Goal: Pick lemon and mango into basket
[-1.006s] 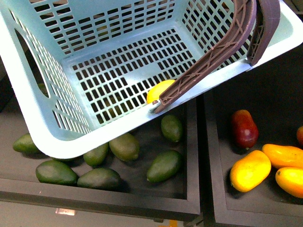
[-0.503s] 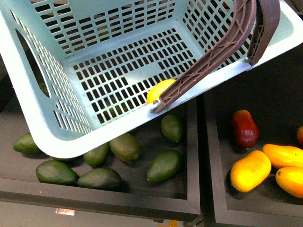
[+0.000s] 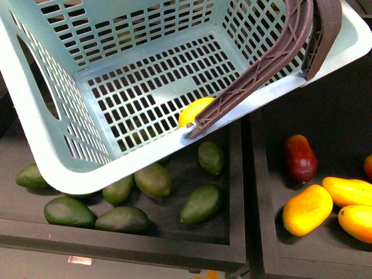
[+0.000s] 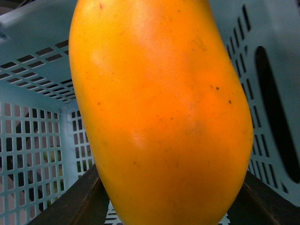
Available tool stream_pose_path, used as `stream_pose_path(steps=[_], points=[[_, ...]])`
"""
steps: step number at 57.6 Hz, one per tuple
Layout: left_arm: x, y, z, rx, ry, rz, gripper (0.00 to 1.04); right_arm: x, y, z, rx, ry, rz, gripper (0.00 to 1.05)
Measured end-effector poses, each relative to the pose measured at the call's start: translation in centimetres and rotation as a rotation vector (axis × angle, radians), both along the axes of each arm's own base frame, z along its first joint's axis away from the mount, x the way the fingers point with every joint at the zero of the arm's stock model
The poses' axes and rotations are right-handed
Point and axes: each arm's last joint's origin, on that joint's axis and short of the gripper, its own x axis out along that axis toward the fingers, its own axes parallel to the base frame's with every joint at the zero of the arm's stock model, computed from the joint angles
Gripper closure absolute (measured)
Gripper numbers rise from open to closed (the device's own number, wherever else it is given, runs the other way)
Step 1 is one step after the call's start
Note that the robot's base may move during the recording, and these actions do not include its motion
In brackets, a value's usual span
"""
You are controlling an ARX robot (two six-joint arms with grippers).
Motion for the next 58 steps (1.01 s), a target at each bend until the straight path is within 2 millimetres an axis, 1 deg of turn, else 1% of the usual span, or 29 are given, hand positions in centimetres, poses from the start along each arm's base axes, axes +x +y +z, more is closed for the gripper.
stream_pose_path(steps=[4, 8, 12, 14, 18, 24, 26, 27, 28, 32, 35, 38, 39, 41, 42, 46, 50, 56, 58], points=[[0.0, 0.0, 0.0, 0.0, 0.0, 0.0, 0.86, 0.3, 0.6, 0.0, -0.014, -0.004, -0.013, 0.34], [0.0, 0.0, 0.0, 0.0, 0.0, -0.001, 0.86, 0.4, 0.4, 0.1, -0.021, -0.02, -0.043, 0.24], [0.0, 0.0, 0.0, 0.0, 0.0, 0.0, 0.86, 0.4, -0.5, 0.7, -0.03, -0.052, -0.094, 0.13], [0.0, 0.0, 0.0, 0.0, 0.0, 0.0, 0.86, 0.3, -1.3, 1.2, -0.035, -0.076, -0.141, 0.08], [0.1, 0.0, -0.2, 0.008, 0.0, 0.002, 0.86, -0.3, -3.1, 1.8, -0.041, -0.105, -0.209, 0.09], [0.0, 0.0, -0.2, 0.0, 0.006, 0.001, 0.86, -2.4, -6.1, 2.8, -0.038, -0.149, -0.321, 0.09], [0.0, 0.0, -0.2, 0.003, 0.004, 0.002, 0.86, -3.8, -7.3, 3.2, -0.052, -0.259, -0.421, 0.16], [0.0, 0.0, -0.1, 0.004, 0.003, 0.002, 0.86, -4.1, -7.6, 3.2, -0.057, -0.289, -0.442, 0.17], [0.0, 0.0, -0.1, 0.003, 0.003, 0.001, 0.86, -4.9, -8.1, 3.3, -0.056, -0.343, -0.479, 0.21], [0.0, 0.0, -0.1, 0.005, 0.002, 0.002, 0.86, -7.2, -9.0, 3.3, -0.035, -0.47, -0.527, 0.31], [0.1, 0.0, -0.1, 0.004, 0.003, 0.005, 0.86, -8.8, -9.3, 2.8, -0.026, -0.522, -0.534, 0.41], [0.0, 0.0, -0.1, 0.003, 0.003, 0.001, 0.86, -10.0, -9.4, 1.6, -0.029, -0.528, -0.527, 0.51], [0.0, -0.1, -0.1, 0.003, 0.003, -0.001, 0.86, -10.2, -9.4, 1.3, -0.032, -0.525, -0.526, 0.53], [0.0, -0.1, -0.1, 0.001, 0.005, -0.006, 0.86, -10.8, -9.5, 0.2, -0.043, -0.504, -0.518, 0.6], [0.0, -0.1, -0.1, 0.0, 0.006, -0.008, 0.86, -11.0, -9.5, -0.1, -0.046, -0.498, -0.517, 0.61], [0.0, -0.2, -0.2, -0.004, 0.009, -0.01, 0.86, -12.2, -9.8, -1.9, -0.059, -0.466, -0.515, 0.75], [0.0, -0.1, -0.2, -0.002, 0.008, -0.003, 0.86, -13.1, -10.4, -2.6, -0.055, -0.469, -0.497, 0.86], [0.0, -0.1, -0.2, 0.005, 0.003, 0.003, 0.86, -14.5, -11.0, -3.2, -0.058, -0.483, -0.525, 1.03], [0.0, -0.1, -0.2, 0.005, 0.003, 0.002, 0.86, -14.8, -11.0, -3.4, -0.059, -0.484, -0.525, 1.03]])
